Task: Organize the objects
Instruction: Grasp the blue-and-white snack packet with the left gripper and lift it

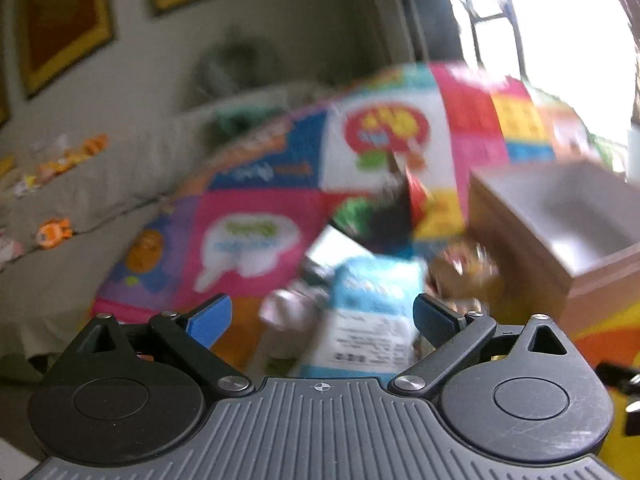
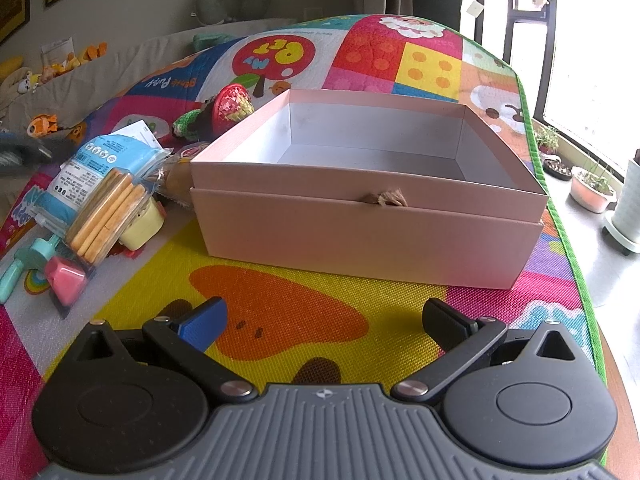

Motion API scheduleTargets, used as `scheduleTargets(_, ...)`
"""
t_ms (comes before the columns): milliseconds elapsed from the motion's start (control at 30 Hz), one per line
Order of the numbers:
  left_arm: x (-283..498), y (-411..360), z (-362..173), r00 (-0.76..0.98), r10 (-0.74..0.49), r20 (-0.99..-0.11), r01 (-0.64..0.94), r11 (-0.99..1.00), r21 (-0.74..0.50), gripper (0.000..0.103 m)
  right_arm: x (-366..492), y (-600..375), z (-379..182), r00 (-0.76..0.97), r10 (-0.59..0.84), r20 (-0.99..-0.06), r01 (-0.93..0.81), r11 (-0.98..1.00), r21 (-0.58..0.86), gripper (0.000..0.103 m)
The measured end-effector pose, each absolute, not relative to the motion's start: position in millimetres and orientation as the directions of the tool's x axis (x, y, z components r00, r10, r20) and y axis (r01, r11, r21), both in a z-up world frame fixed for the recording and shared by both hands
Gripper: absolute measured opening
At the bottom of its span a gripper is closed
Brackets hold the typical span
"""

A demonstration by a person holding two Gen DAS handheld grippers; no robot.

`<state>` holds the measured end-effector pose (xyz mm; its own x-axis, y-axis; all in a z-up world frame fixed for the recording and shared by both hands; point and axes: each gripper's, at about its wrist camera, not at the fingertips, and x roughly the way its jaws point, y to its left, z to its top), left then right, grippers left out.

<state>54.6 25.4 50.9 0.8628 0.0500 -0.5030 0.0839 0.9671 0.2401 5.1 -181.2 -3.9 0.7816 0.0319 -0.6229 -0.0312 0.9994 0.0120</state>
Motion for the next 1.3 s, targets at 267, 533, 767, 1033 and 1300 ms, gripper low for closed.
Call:
scheduleTargets(267, 71.1, 22.9, 29.6, 0.829, -0.039, -0.559, 0.147, 0.978, 0.149, 0.058, 5.9, -181.5, -2.5, 0.778, 0.045, -0.627, -0.046, 0.999, 0.014, 0.103)
scheduleTargets(533, 2.0, 63.7, 61.8, 0.845, -0.224, -0.485, 0.231, 0.972, -0.048, 0.054, 16.0, -184.1, 6.0, 0.702, 0.082, -0.707, -0.107, 0.994, 0.008, 0.103)
scheduleTargets(767, -44.2, 99.9, 72.4, 0.855, -0.245, -0.457, 0.233, 0.969, -0.083, 0.054, 26.1, -171.3, 14.2, 0.644, 0.002, -0.765, 0.019, 1.0, 0.018, 0.103)
scheduleTargets(1033, -51.0, 126.1, 42.5, 0.811, -0.298, -0.504, 0.228, 0.954, -0.197, 0.054, -5.3, -122.9, 26.6, 0.718, 0.157, -0.678, -0.042, 0.982, 0.183, 0.103)
scheduleTargets(1300, -59.3, 130.2, 37.6, 0.817, -0.297, -0.494, 0.222, 0.953, -0.206, 0.054, -14.1, -82.1, 52.6, 0.782, 0.161, -0.603, -0.114, 0.987, 0.115, 0.103)
